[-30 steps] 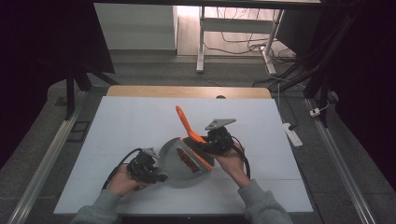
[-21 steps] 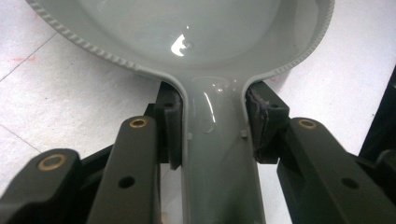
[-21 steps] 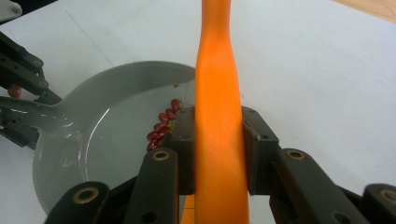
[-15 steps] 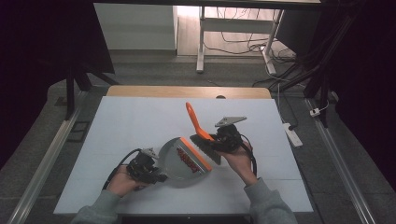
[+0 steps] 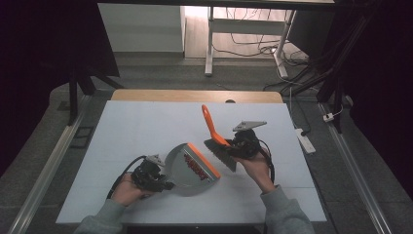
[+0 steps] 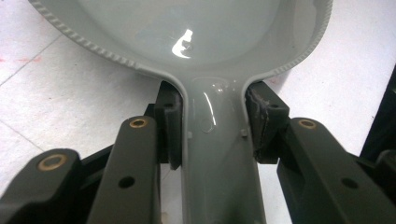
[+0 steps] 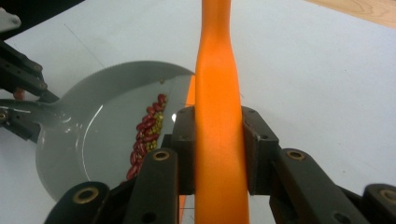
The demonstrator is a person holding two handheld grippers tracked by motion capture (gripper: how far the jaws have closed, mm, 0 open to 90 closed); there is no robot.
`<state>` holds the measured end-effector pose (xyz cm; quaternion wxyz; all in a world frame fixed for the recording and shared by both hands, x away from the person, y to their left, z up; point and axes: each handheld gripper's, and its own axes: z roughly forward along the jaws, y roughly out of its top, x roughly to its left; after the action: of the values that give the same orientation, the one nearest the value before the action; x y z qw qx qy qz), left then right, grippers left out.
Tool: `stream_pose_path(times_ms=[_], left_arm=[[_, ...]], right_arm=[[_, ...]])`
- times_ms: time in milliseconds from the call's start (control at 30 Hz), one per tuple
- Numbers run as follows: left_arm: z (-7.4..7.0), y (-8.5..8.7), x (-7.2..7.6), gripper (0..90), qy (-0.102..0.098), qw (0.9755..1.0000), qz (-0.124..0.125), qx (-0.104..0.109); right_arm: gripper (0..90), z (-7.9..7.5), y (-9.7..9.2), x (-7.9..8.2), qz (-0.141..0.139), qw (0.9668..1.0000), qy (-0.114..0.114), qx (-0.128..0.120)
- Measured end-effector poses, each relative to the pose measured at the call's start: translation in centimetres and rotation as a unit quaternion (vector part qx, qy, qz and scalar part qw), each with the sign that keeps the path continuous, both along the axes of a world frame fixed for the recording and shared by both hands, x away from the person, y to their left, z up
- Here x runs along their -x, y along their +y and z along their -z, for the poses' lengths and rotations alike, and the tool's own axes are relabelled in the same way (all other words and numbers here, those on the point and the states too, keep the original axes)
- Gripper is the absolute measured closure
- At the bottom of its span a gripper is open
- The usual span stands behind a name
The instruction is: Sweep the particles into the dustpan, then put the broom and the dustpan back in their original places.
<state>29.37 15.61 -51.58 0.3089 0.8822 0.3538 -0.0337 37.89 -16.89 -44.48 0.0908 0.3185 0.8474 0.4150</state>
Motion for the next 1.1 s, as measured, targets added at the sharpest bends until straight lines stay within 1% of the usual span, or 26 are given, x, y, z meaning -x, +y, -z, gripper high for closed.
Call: stream_pose_path(times_ms=[67,167,233,267,300,400,533,667,700,733,800,900,1100], left_arm=[[0.0,0.1,0.1,61.6,-0.002,1.0,-0.005,0.003],[-0.1,0.2,0.3,61.6,-0.01,0.9999,-0.013,0.004],[-0.1,0.3,0.5,61.5,-0.014,0.9997,-0.019,0.012],[-0.1,0.3,0.5,61.6,-0.014,0.9997,-0.019,0.012],[-0.2,0.4,0.6,61.6,-0.016,0.9994,-0.024,0.017],[-0.3,0.7,0.8,61.6,-0.019,0.999,-0.036,0.021],[-0.5,1.2,1.1,61.6,-0.025,0.9973,-0.061,0.032],[-0.9,2.1,1.7,61.6,-0.038,0.9941,-0.09,0.047],[-0.9,2.3,1.9,61.5,-0.043,0.9931,-0.097,0.051],[-0.9,2.6,2.1,61.6,-0.047,0.9915,-0.106,0.06],[-1.0,3.0,2.4,61.6,-0.05,0.9892,-0.12,0.068],[-1.0,3.6,2.7,61.5,-0.053,0.987,-0.134,0.07],[-1.1,4.4,3.2,61.5,-0.054,0.983,-0.155,0.082]], right_arm=[[70.4,-0.1,-0.3,0.0,0.001,1.0,-0.001,0.001],[70.4,-0.2,-0.9,0.1,0.005,1.0,-0.003,0.0],[70.4,-0.3,-1.3,0.2,0.009,1.0,-0.005,-0.001],[70.4,-0.4,-1.5,0.3,0.01,0.9999,-0.005,-0.003],[70.4,-0.4,-1.6,0.4,0.011,0.9999,-0.006,-0.003],[70.4,-0.7,-2.2,0.7,0.014,0.9998,-0.012,-0.006],[70.4,-1.0,-3.0,1.1,0.015,0.9997,-0.015,-0.009],[70.4,-1.2,-3.8,1.6,0.012,0.9998,-0.016,-0.008],[70.4,-1.2,-4.0,1.8,0.011,0.9998,-0.017,-0.007],[70.4,-1.2,-4.2,2.0,0.012,0.9998,-0.015,-0.007],[70.4,-1.1,-4.6,2.3,0.01,0.9998,-0.015,-0.005],[70.4,-1.0,-5.2,2.9,0.011,0.9998,-0.013,-0.006],[70.4,-0.5,-6.3,3.6,0.01,0.9999,-0.007,0.001]])
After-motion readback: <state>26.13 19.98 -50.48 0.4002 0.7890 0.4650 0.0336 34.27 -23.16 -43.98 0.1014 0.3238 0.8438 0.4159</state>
